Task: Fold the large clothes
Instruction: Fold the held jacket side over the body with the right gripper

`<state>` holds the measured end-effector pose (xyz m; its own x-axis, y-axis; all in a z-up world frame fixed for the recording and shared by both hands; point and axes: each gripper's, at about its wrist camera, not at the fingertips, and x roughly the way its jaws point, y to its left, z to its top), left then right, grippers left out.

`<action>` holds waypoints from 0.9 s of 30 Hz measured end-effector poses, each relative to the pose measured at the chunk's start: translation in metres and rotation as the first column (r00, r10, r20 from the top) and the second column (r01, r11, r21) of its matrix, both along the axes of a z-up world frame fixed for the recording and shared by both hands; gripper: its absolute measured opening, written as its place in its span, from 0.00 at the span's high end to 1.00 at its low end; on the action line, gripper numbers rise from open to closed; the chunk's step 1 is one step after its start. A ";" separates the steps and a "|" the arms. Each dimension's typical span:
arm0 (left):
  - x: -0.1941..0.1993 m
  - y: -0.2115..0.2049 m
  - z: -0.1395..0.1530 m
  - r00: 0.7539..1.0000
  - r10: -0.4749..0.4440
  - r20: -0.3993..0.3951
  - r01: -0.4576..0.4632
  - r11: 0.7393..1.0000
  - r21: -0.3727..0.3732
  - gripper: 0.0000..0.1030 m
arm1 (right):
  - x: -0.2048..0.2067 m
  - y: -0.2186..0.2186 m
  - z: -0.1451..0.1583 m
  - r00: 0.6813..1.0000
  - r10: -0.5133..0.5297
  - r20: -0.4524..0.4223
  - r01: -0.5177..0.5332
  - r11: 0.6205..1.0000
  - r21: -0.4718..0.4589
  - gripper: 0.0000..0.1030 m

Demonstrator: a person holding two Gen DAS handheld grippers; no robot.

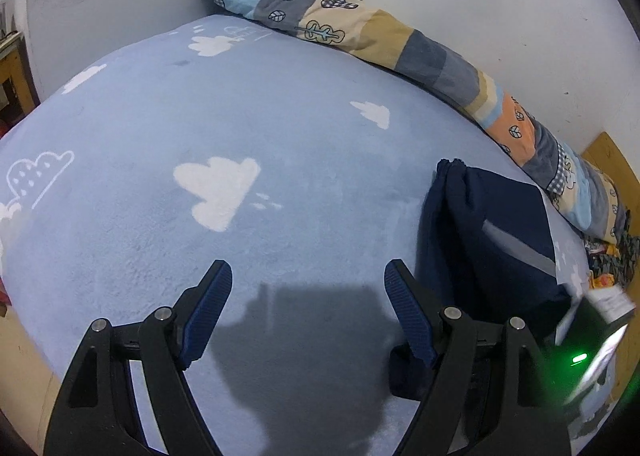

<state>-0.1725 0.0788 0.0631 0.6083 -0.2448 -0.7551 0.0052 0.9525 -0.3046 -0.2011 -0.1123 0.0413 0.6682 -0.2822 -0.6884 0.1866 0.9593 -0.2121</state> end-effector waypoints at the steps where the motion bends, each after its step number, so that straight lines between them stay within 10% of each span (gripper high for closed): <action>1: 0.000 0.001 -0.001 1.000 0.001 -0.003 -0.001 1.000 -0.001 0.24 | 0.000 0.004 -0.008 1.000 0.010 -0.018 -0.010 1.000 -0.012 0.75; 16: 0.003 -0.003 0.004 1.000 0.013 0.011 -0.013 1.000 -0.005 0.24 | -0.063 0.048 -0.024 0.965 0.252 -0.077 -0.262 0.949 -0.178 0.59; 19: 0.002 -0.007 0.004 1.000 0.007 0.008 -0.007 1.000 -0.011 0.24 | -0.086 0.047 -0.018 0.900 0.418 -0.124 -0.423 0.906 -0.021 0.41; 22: 0.000 -0.016 0.008 1.000 -0.012 0.019 0.012 1.000 -0.010 0.24 | -0.101 0.022 -0.001 0.855 0.506 -0.110 -0.468 0.846 0.255 0.54; 27: -0.009 -0.052 0.017 0.989 -0.127 0.075 0.125 0.992 0.034 0.24 | -0.120 -0.093 0.058 0.969 0.233 0.087 -0.247 0.867 0.432 0.54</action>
